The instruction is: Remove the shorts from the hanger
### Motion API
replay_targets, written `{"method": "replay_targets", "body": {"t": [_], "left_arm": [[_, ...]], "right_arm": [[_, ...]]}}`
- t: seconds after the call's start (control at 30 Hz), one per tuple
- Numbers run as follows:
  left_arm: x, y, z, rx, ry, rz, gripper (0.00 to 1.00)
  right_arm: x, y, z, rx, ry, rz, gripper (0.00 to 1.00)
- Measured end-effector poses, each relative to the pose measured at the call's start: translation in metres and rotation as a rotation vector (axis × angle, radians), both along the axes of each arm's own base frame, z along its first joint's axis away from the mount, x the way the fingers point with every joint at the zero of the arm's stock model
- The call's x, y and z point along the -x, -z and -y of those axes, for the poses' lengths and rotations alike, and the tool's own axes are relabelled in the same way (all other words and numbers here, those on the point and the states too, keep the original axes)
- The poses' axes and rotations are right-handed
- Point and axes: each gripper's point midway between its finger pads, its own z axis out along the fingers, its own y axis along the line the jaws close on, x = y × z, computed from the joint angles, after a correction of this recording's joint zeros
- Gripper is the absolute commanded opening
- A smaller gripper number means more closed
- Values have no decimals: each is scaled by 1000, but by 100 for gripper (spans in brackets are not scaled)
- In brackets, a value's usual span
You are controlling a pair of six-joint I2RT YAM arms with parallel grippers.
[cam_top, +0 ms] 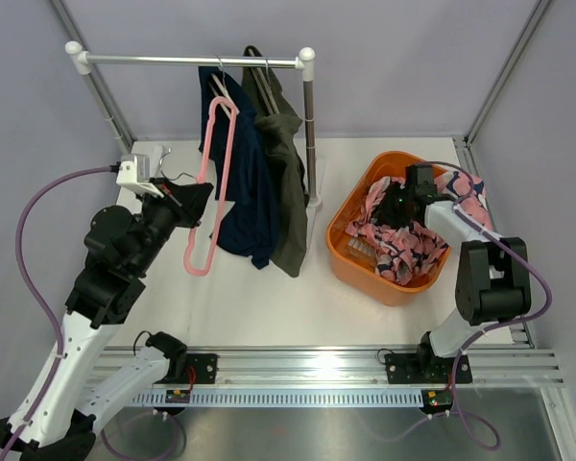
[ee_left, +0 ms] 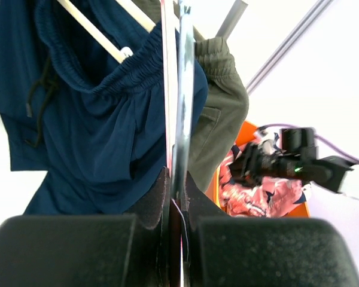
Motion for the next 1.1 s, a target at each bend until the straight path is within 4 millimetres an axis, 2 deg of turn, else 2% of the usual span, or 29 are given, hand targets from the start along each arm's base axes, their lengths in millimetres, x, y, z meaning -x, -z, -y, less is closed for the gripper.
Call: {"method": "replay_targets", "body": {"t": [0.13, 0.2, 0.33, 0.47, 0.6, 0.7, 0.8, 0.9, 1.03, 1.1], "left_arm": [[1, -6, -6, -1, -29, -3, 0], [0, -9, -10, -6, -53, -13, 0], [-5, -7, -20, -40, -115, -57, 0], [-8, -2, -33, -93, -180, -113, 0], [-11, 8, -45, -157, -242, -164, 0], [-19, 18, -50, -225, -280, -211, 0], [-37, 25, -52, -297, -301, -265, 0], [-65, 37, -57, -346, -322, -327, 0], [-99, 62, -83, -353, -355, -432, 0], [-112, 68, -92, -335, -326, -459, 0]], "right_arm": [[10, 18, -43, -11, -118, -43, 49], [17, 19, -60, -13, -164, -48, 58], [17, 7, -59, 6, -155, -16, 75], [19, -33, -50, 24, -125, 79, 83], [23, -86, -45, 22, -108, 209, 85], [28, -119, -43, 12, -105, 283, 86], [34, -145, -41, 5, -105, 342, 88], [41, -165, -39, 2, -107, 383, 88], [52, -192, -37, -3, -114, 441, 89], [55, -206, -37, -7, -119, 476, 90]]}}
